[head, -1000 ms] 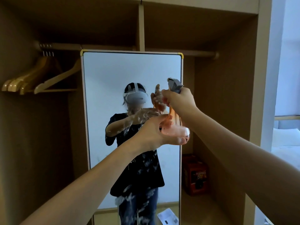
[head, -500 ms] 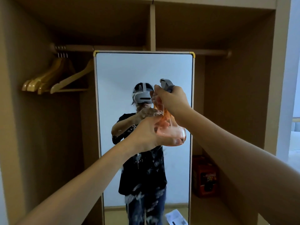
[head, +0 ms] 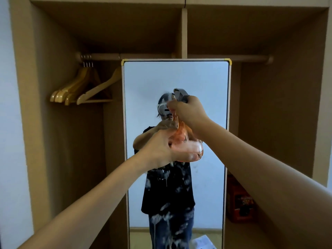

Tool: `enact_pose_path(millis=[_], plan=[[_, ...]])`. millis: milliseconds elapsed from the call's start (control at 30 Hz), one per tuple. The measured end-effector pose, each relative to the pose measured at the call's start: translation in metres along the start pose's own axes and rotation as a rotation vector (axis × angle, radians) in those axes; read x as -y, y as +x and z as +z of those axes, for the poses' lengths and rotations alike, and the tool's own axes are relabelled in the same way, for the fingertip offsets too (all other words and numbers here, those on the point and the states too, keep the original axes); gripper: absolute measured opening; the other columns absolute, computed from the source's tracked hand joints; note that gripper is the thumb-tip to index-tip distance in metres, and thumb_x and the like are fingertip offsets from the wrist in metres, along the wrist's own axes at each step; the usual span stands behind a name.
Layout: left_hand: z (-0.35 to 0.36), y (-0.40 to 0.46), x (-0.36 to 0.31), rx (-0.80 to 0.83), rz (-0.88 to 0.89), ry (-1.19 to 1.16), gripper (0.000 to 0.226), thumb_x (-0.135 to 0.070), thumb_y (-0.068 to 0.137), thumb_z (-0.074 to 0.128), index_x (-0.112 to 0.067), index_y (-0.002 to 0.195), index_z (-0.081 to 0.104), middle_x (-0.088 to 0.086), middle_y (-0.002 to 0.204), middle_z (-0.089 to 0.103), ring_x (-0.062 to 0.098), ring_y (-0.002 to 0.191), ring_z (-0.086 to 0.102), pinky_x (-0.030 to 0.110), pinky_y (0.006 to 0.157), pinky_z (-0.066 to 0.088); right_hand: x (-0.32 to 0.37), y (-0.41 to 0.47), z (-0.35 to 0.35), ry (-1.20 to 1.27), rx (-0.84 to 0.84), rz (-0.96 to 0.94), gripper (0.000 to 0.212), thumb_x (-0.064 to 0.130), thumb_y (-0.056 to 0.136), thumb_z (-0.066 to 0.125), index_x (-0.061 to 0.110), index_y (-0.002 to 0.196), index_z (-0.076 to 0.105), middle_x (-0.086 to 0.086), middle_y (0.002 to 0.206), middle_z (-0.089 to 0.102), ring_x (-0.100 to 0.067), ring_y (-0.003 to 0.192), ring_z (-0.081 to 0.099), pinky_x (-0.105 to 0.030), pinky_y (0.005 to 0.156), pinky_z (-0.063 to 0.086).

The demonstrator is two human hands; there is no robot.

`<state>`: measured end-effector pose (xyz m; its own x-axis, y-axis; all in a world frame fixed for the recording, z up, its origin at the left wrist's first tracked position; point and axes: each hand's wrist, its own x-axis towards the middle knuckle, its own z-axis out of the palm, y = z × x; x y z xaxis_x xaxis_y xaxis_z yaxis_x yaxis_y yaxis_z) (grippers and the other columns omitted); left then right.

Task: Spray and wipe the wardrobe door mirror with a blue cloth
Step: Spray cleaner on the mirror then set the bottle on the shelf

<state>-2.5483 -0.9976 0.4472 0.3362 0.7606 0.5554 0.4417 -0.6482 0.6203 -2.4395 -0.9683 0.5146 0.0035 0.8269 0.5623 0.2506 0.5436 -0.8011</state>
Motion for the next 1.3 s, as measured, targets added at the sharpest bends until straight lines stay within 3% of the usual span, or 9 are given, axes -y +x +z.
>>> enact_pose_path(millis=[100, 200, 267, 433, 533, 733, 933, 1100, 1300], plan=[[-0.012, -0.004, 0.002, -0.032, -0.022, 0.035, 0.053, -0.045, 0.053, 0.087, -0.025, 0.096, 0.065, -0.009, 0.099, 0.064, 0.012, 0.101, 0.063, 0.040, 0.095, 0.051, 0.011, -0.003, 0.015, 0.018, 0.033, 0.000, 0.024, 0.020, 0.080, 0.064, 0.014, 0.069, 0.043, -0.006, 0.069, 0.042, -0.020, 0.064, 0.041, -0.032, 0.062, 0.035], [-0.024, -0.010, 0.006, -0.050, -0.051, 0.044, 0.052, -0.042, 0.055, 0.087, -0.028, 0.100, 0.066, -0.009, 0.102, 0.066, 0.011, 0.101, 0.064, 0.040, 0.097, 0.050, 0.014, 0.001, 0.031, 0.094, 0.053, 0.004, 0.023, 0.032, 0.065, 0.064, 0.016, 0.068, 0.049, -0.009, 0.069, 0.047, -0.024, 0.065, 0.045, -0.044, 0.063, 0.042], [-0.030, -0.013, 0.010, -0.070, -0.080, 0.065, 0.057, -0.051, 0.050, 0.087, -0.035, 0.101, 0.065, -0.014, 0.104, 0.067, 0.008, 0.103, 0.064, 0.040, 0.098, 0.049, 0.013, 0.004, 0.039, 0.088, 0.045, -0.011, 0.020, 0.032, 0.074, 0.063, 0.013, 0.075, 0.057, -0.009, 0.069, 0.055, -0.024, 0.066, 0.052, -0.051, 0.069, 0.053], [-0.042, -0.022, 0.016, -0.065, -0.106, 0.070, 0.058, -0.041, 0.055, 0.090, -0.024, 0.105, 0.064, -0.011, 0.110, 0.061, 0.002, 0.101, 0.062, 0.022, 0.090, 0.049, 0.014, 0.005, 0.056, 0.024, -0.034, -0.052, 0.009, 0.019, 0.080, 0.057, 0.012, 0.076, 0.057, -0.012, 0.072, 0.058, -0.033, 0.068, 0.061, -0.051, 0.079, 0.056], [-0.048, -0.028, 0.020, -0.061, -0.095, 0.038, 0.057, -0.034, 0.056, 0.090, -0.017, 0.105, 0.065, -0.007, 0.113, 0.059, 0.002, 0.101, 0.062, 0.014, 0.083, 0.048, 0.015, 0.005, 0.067, 0.013, -0.065, -0.036, 0.021, 0.019, 0.082, 0.059, 0.013, 0.064, 0.050, -0.014, 0.074, 0.061, -0.042, 0.086, 0.067, -0.056, 0.078, 0.057], [-0.059, -0.038, 0.025, -0.039, -0.095, 0.046, 0.050, -0.022, 0.068, 0.086, -0.010, 0.110, 0.063, -0.004, 0.111, 0.061, -0.004, 0.093, 0.059, 0.005, 0.072, 0.044, 0.016, 0.001, 0.078, -0.002, 0.039, -0.026, 0.025, 0.029, 0.081, 0.063, 0.004, 0.081, 0.065, -0.009, 0.081, 0.071, -0.023, 0.086, 0.067, -0.049, 0.088, 0.054], [-0.062, -0.051, 0.038, -0.041, -0.133, 0.059, 0.044, -0.029, 0.065, 0.087, -0.040, 0.096, 0.059, -0.005, 0.117, 0.056, 0.002, 0.101, 0.058, 0.007, 0.072, 0.045, 0.008, -0.008, 0.094, 0.050, 0.087, -0.026, 0.017, 0.023, 0.085, 0.065, 0.006, 0.083, 0.063, -0.011, 0.079, 0.062, -0.019, 0.075, 0.057, -0.047, 0.087, 0.053], [-0.059, -0.065, 0.051, 0.008, -0.211, 0.074, 0.056, -0.040, 0.058, 0.088, -0.029, 0.106, 0.060, -0.005, 0.111, 0.061, 0.007, 0.105, 0.059, 0.026, 0.089, 0.052, -0.012, -0.017, 0.109, 0.113, 0.075, 0.074, 0.027, 0.029, 0.085, 0.065, 0.006, 0.070, 0.064, -0.011, 0.075, 0.069, -0.024, 0.068, 0.061, -0.054, 0.084, 0.055], [-0.048, -0.074, 0.063, 0.043, -0.270, 0.113, 0.067, -0.036, 0.062, 0.088, -0.022, 0.119, 0.055, -0.008, 0.115, 0.058, 0.007, 0.110, 0.055, 0.036, 0.098, 0.049, -0.027, -0.029, 0.112, -0.008, -0.010, 0.062, 0.034, 0.031, 0.093, 0.058, 0.003, 0.076, 0.066, -0.015, 0.079, 0.071, -0.028, 0.079, 0.067, -0.032, 0.069, 0.052]])
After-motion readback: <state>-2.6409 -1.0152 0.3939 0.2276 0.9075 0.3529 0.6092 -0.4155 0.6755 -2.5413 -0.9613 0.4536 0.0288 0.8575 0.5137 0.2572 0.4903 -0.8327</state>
